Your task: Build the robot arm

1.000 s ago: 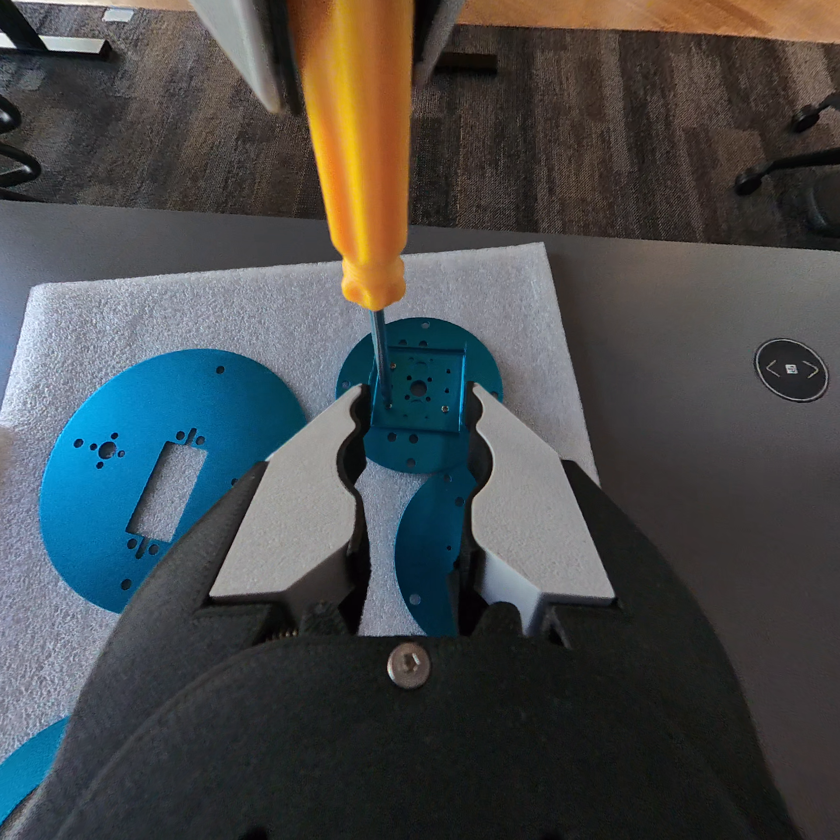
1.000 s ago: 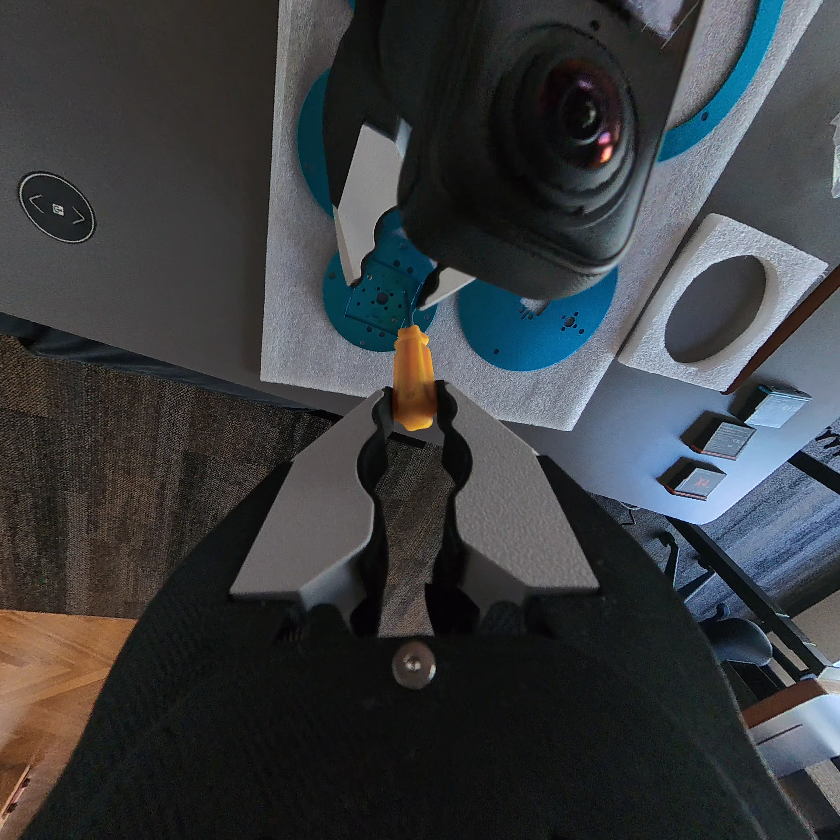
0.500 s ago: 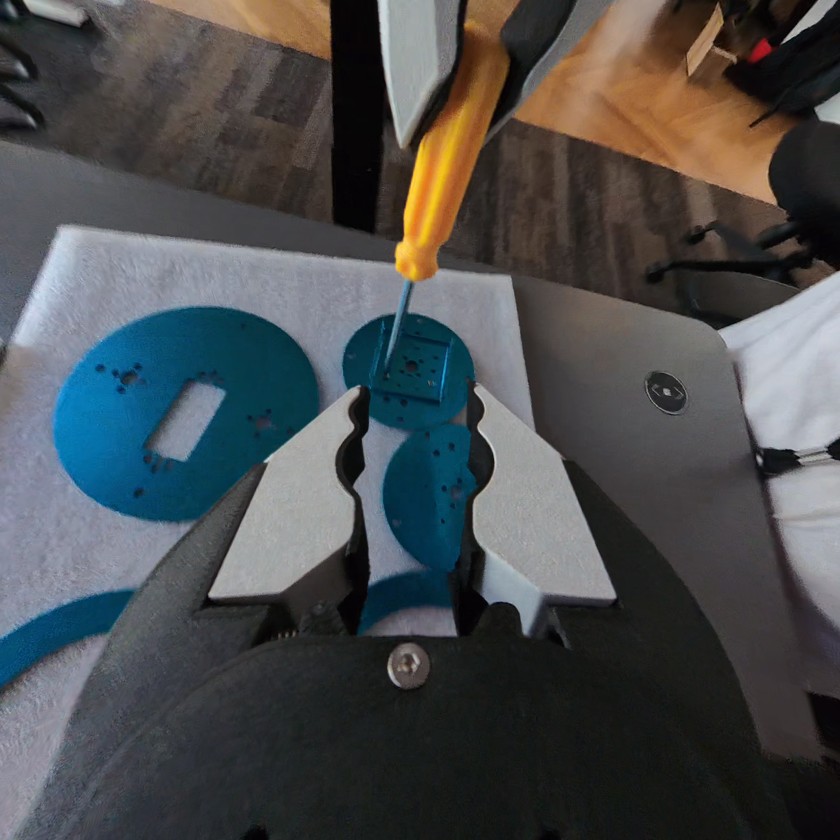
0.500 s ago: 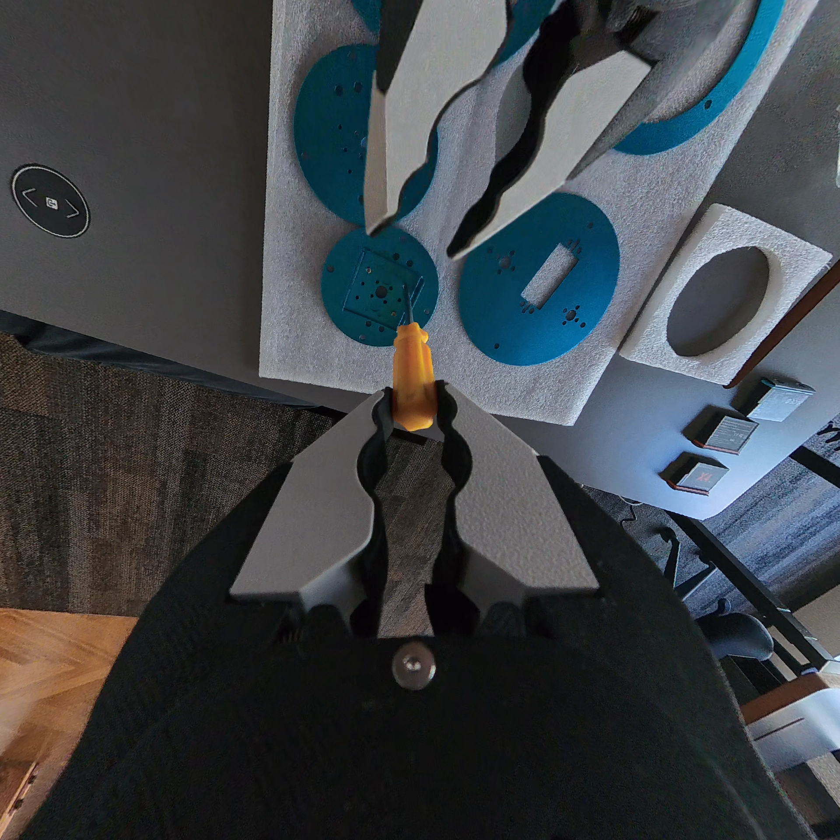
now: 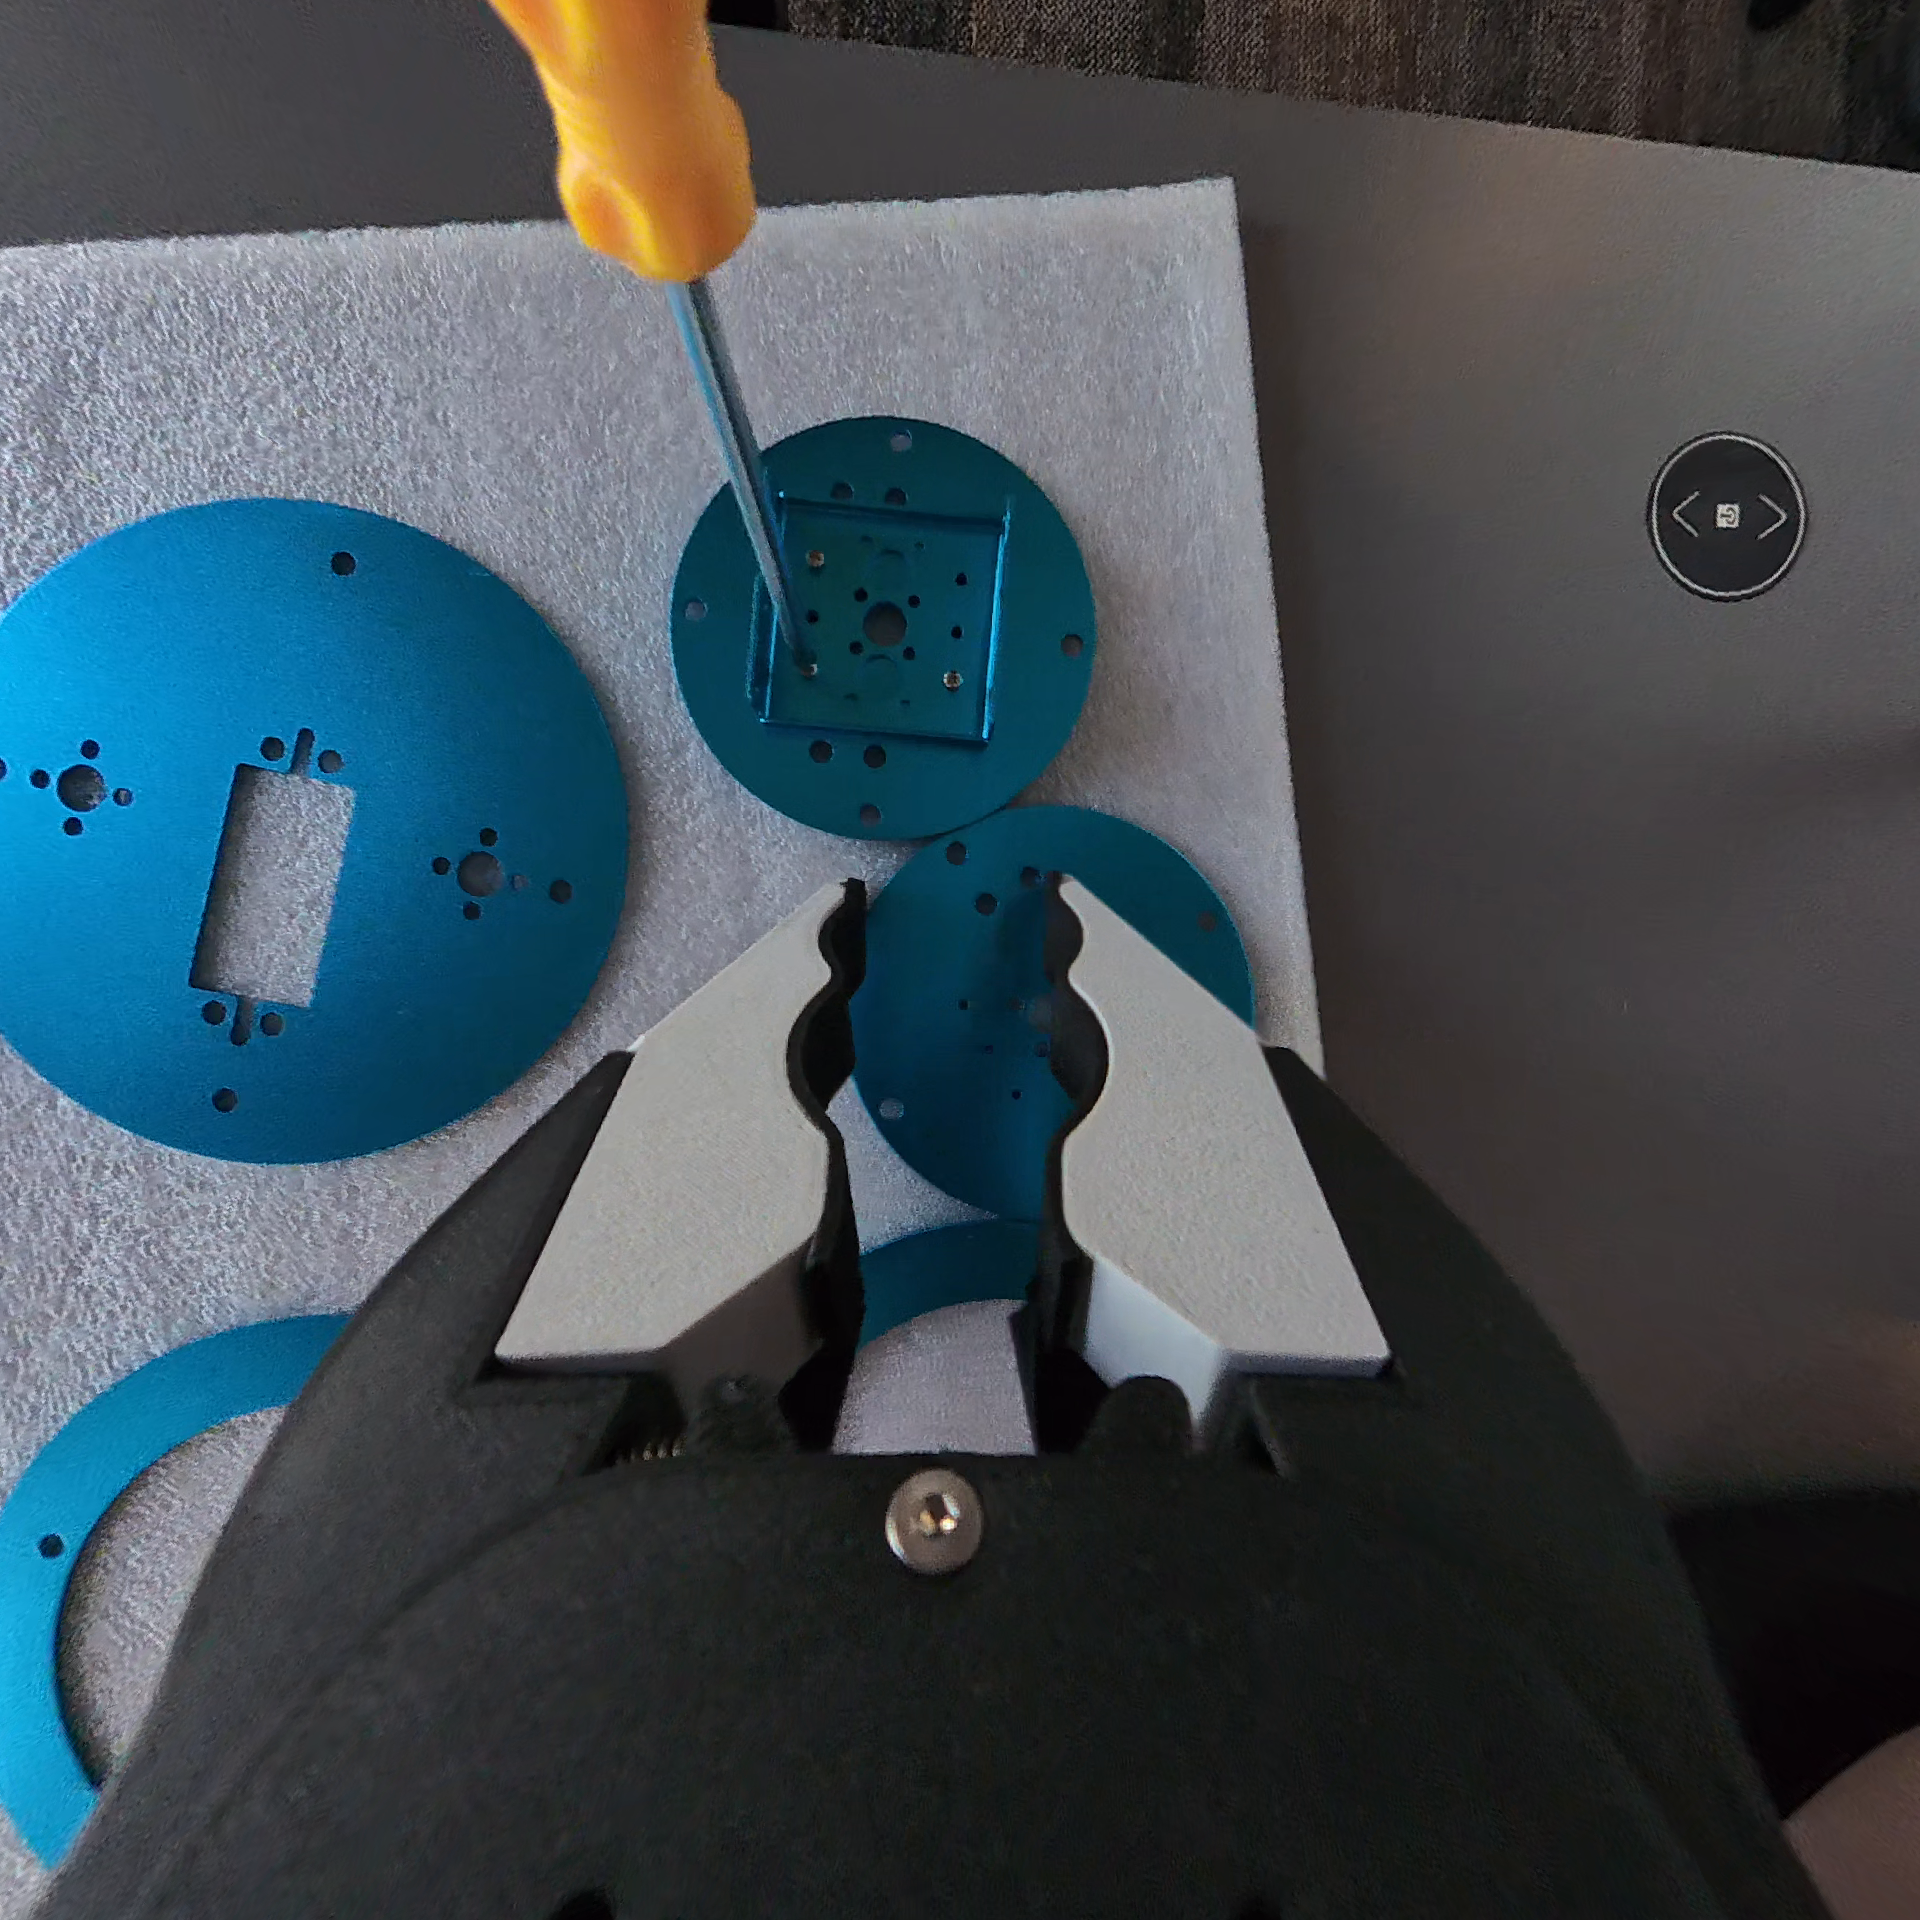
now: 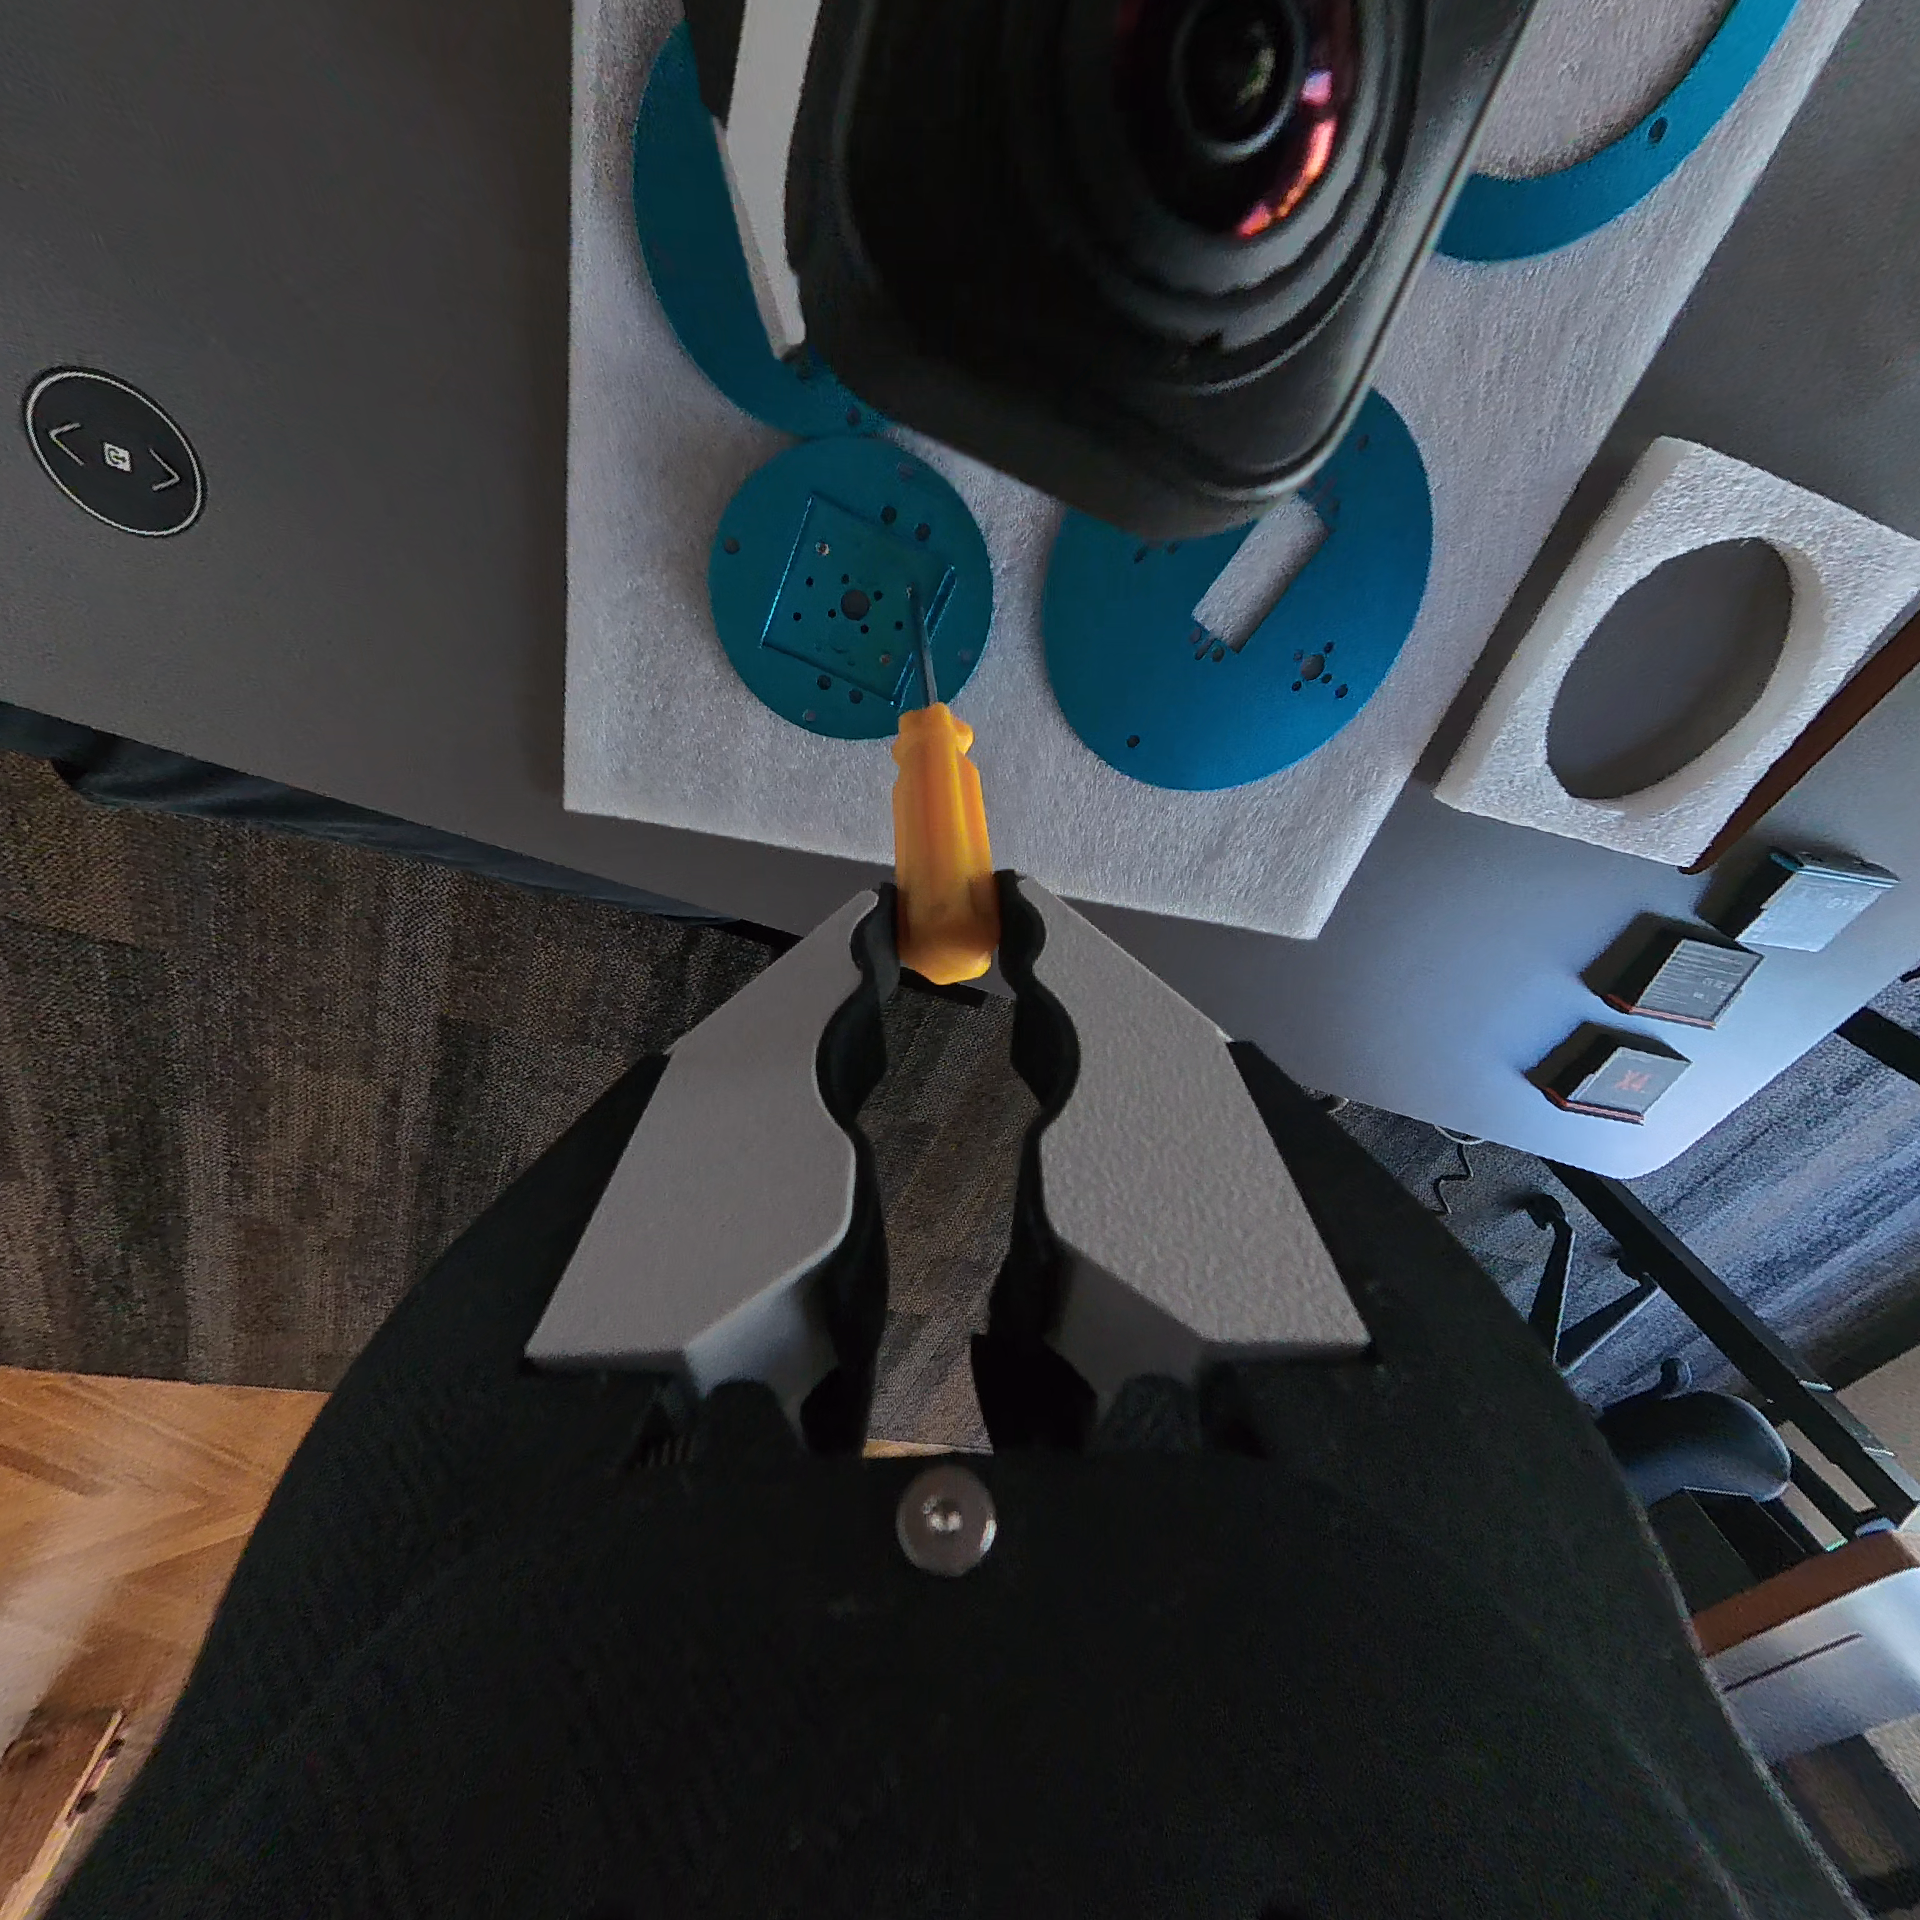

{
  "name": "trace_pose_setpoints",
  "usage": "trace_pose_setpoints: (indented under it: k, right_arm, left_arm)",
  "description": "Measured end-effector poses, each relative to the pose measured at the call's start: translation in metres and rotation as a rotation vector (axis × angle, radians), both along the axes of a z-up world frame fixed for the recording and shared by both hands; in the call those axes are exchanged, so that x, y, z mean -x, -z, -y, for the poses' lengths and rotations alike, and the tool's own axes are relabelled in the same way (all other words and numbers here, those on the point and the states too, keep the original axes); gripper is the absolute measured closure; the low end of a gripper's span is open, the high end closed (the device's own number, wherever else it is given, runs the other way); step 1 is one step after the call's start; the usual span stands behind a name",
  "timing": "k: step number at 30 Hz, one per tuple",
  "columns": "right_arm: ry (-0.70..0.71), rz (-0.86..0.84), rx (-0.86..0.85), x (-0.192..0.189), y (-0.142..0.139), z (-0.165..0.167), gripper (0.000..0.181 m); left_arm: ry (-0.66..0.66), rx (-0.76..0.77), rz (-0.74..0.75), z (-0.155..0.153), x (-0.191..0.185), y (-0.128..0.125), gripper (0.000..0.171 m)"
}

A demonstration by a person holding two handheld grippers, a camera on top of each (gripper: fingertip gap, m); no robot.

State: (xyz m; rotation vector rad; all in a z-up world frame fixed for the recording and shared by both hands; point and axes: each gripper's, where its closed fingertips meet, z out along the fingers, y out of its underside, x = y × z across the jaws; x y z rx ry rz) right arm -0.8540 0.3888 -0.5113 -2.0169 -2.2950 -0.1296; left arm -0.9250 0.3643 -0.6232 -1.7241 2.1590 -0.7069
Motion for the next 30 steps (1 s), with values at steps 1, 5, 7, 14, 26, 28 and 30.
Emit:
trace_pose_setpoints:
  k: [1, 5, 7, 14, 26, 28, 30]
  right_arm:
    - [0.0, 0.002, -0.001, 0.0, 0.0, 0.0, 0.163]
    - [-0.002, 0.001, -0.002, 0.0, 0.0, 0.0, 0.163]
    - [-0.005, 0.004, -0.004, 0.001, 0.0, 0.0, 0.163]
    - [-0.011, 0.001, -0.004, 0.006, -0.001, 0.001, 0.164]
    - [0.007, -0.03, 0.034, 0.019, -0.002, 0.001, 0.163]
    - [0.006, -0.028, 0.035, 0.019, -0.002, 0.001, 0.163]
    - [0.004, -0.024, 0.034, 0.019, -0.002, 0.001, 0.163]
  left_arm:
    - [0.003, 0.003, 0.002, 0.0, 0.001, 0.0, 0.141]
    - [0.015, 0.029, -0.013, 0.004, 0.007, -0.001, 0.14]
    - [0.02, 0.04, -0.023, 0.006, 0.01, -0.001, 0.14]
    - [-0.046, 0.011, 0.173, -0.01, -0.015, -0.023, 0.125]
    - [-0.016, 0.059, 0.404, -0.006, -0.043, -0.042, 0.12]
    - [-0.011, 0.008, 0.384, -0.007, -0.043, -0.036, 0.12]
    - [-0.002, -0.01, 0.35, -0.006, -0.042, -0.027, 0.12]
